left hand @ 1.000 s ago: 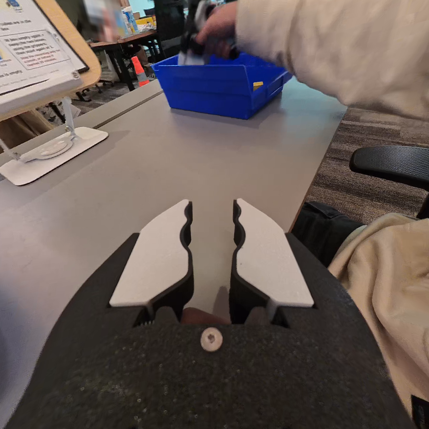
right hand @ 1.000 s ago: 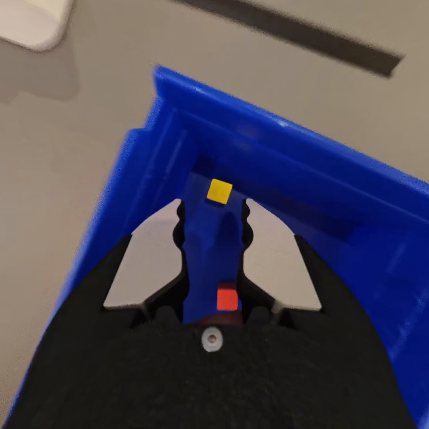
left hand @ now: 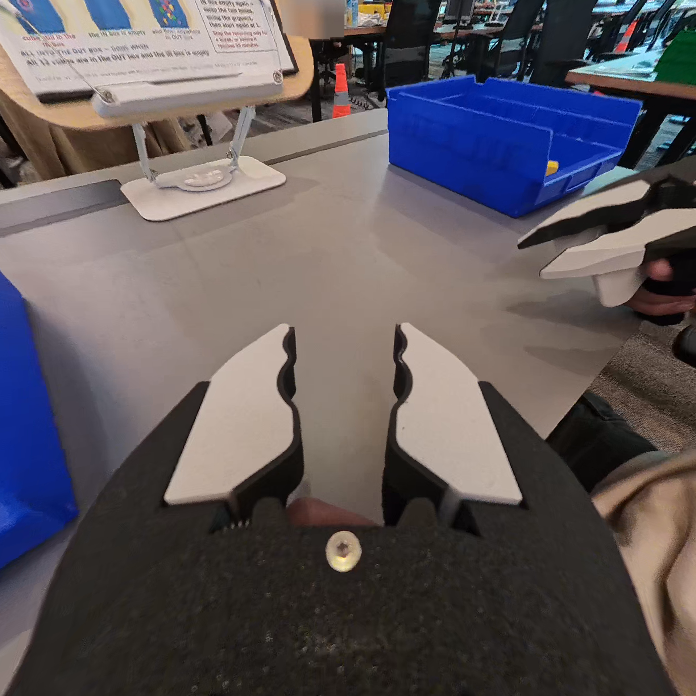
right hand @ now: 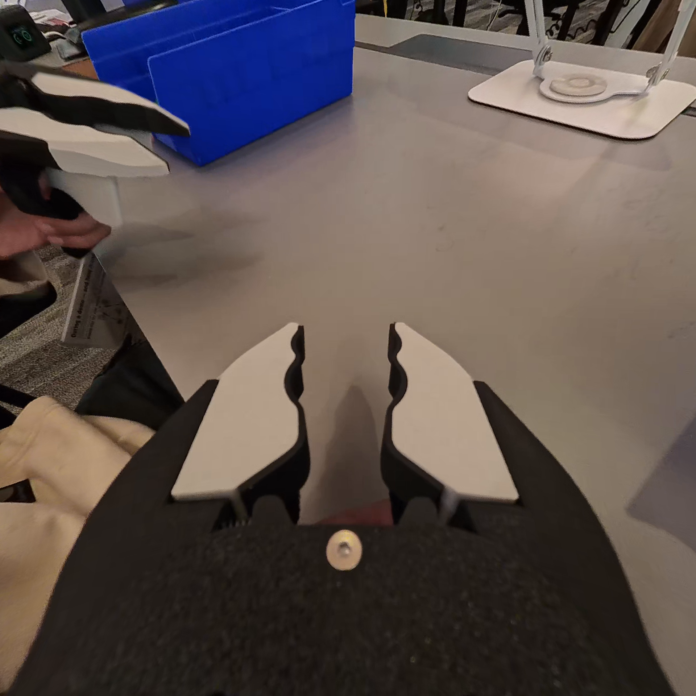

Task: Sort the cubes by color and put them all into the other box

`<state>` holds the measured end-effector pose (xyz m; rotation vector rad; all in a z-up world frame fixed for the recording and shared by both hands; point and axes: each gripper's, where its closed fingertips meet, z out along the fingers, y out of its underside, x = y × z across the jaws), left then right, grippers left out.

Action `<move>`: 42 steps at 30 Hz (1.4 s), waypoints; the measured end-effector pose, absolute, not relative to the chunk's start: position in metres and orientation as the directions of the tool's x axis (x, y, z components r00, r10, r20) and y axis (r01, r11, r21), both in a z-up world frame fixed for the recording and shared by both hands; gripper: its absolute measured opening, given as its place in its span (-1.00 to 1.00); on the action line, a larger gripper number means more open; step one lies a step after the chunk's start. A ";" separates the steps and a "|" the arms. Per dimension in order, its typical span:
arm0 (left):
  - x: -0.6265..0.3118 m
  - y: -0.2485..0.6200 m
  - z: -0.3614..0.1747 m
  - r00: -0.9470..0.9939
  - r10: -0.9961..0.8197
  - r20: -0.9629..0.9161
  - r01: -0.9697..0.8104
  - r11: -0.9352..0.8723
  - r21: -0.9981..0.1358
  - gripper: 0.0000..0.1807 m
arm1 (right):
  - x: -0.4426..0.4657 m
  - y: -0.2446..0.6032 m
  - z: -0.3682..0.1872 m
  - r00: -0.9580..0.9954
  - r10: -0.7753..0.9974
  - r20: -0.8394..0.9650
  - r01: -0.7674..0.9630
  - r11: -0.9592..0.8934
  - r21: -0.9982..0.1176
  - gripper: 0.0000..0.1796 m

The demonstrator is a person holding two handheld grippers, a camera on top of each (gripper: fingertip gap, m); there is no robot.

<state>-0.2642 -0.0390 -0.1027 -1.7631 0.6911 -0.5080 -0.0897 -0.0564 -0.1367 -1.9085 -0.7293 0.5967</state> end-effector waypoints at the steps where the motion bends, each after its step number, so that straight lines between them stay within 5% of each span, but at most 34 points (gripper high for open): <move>1: -0.269 -0.038 -0.094 0.739 -0.673 -0.009 -0.197 -0.204 -0.959 -0.46 | -0.090 -0.057 -0.136 0.699 0.710 -0.088 0.236 -0.345 -0.908 -0.53; 4: -0.319 -0.014 -0.046 0.837 -0.545 0.049 -0.097 -0.235 -0.967 -0.45 | -0.090 -0.059 -0.137 0.697 0.714 -0.071 0.250 -0.335 -0.908 -0.53; 9: -0.452 0.092 -0.006 0.938 -0.050 0.343 0.321 -0.253 -0.913 -0.48 | -0.095 -0.060 -0.138 0.681 0.728 -0.080 0.259 -0.341 -0.904 -0.54; 15: -0.533 0.210 -0.101 0.936 0.341 0.086 0.256 -0.493 -0.832 -0.47 | -0.101 -0.065 -0.140 0.661 0.745 -0.092 0.266 -0.347 -0.900 -0.55; 24: -0.574 0.257 -0.181 0.850 0.527 -0.013 0.393 -0.650 -0.650 -0.45 | -0.096 -0.066 -0.142 0.668 0.740 -0.079 0.278 -0.347 -0.896 -0.56; 27: -0.578 0.258 -0.186 0.859 0.511 -0.029 0.369 -0.657 -0.657 -0.74 | -0.095 -0.065 -0.142 0.669 0.738 -0.086 0.275 -0.353 -0.894 -0.56; 33: -0.549 0.245 -0.161 0.913 0.341 0.225 0.399 -0.630 -0.667 -0.75 | -0.093 -0.064 -0.142 0.666 0.738 -0.110 0.259 -0.366 -0.894 -0.58; 42: -0.469 0.127 -0.046 0.959 -0.232 0.162 0.067 -0.372 -0.926 -0.75 | -0.093 -0.062 -0.143 0.678 0.730 -0.091 0.272 -0.364 -0.891 -0.60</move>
